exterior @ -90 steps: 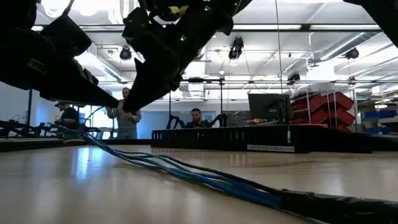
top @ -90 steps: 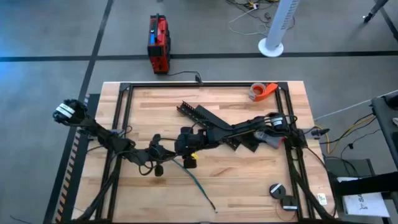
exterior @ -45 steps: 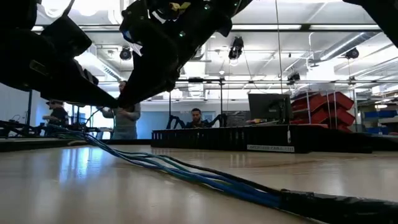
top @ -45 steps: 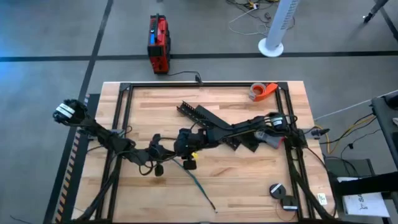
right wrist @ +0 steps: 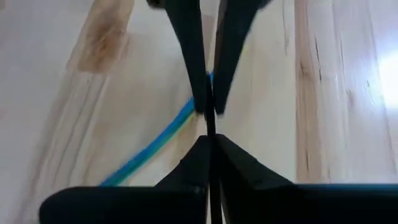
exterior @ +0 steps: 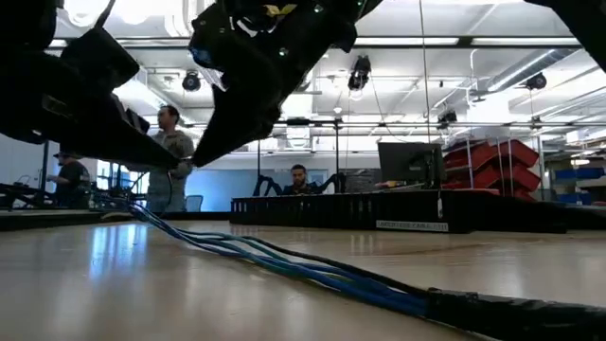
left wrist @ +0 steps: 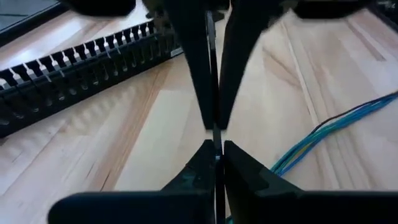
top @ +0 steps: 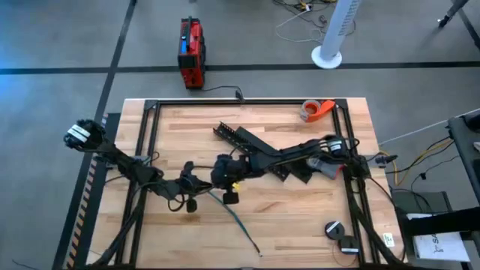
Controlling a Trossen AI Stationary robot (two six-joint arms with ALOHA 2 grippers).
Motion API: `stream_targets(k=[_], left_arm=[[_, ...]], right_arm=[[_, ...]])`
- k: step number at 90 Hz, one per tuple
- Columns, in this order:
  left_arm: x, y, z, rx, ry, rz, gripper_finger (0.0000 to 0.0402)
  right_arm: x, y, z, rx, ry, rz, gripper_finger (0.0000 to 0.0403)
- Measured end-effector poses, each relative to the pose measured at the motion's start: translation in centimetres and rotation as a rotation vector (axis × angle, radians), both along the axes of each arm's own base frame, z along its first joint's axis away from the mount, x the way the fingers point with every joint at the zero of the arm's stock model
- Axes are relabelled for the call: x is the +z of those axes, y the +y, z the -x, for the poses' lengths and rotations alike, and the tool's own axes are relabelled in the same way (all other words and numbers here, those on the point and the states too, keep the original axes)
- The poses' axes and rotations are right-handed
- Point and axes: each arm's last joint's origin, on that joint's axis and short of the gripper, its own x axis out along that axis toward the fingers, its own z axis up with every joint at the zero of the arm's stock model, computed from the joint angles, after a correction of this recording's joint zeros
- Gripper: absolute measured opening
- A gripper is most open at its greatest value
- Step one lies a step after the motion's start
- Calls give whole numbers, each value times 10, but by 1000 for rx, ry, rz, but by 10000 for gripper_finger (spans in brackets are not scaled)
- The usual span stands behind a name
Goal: Ziptie cables
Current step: Wrap the zip tie around the cable bundle
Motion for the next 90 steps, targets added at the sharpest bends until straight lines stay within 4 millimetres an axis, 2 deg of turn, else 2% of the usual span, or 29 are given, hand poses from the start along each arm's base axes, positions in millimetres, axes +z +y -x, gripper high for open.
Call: stream_targets(k=[21, 55, 66, 74, 82, 90], left_arm=[[-12, 1, 2, 27, 71, 16, 0], [-28, -1, 1, 50, 138, 24, 0], [-28, -1, 1, 46, 137, 20, 0], [-29, -1, 2, 38, 143, 13, 0], [-28, -1, 2, 38, 140, 14, 0], [-28, -1, 1, 35, 140, 9, 0]], right_arm=[[16, -3, 23, -12, 164, 48, 1], [65, 0, 65, -52, 317, 121, 1], [74, -1, 66, -83, 279, 121, 0], [75, 0, 57, -84, 193, 108, 4], [72, 1, 49, -68, 134, 104, 24], [63, 2, 39, -56, 89, 104, 61]])
